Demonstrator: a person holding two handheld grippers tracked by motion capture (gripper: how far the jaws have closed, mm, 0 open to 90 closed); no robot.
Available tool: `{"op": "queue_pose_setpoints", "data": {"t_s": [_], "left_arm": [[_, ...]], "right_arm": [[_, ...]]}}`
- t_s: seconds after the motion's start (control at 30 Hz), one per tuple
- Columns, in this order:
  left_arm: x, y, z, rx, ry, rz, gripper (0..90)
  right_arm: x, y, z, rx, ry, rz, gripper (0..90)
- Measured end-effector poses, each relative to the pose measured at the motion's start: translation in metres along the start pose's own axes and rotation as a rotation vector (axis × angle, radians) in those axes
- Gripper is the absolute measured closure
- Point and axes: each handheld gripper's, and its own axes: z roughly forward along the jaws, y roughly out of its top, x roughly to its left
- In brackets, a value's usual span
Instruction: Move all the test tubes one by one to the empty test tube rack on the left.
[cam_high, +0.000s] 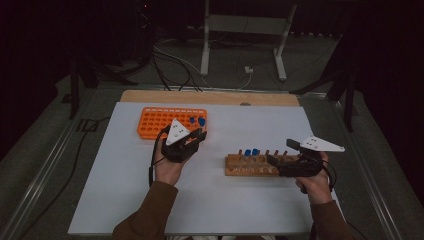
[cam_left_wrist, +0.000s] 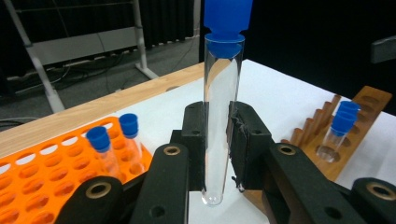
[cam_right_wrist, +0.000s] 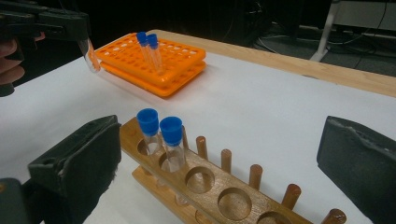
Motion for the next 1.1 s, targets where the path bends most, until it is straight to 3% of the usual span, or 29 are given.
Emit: {"op": "queue_pose_setpoints", "data": {"t_s": [1.1], "left_arm": [[0.030, -0.007, 0.001, -0.001, 0.112, -0.043, 78.2]], "right_arm": [[-0.001, -0.001, 0.000, 0.003, 0.005, 0.009, 0.0]]}}
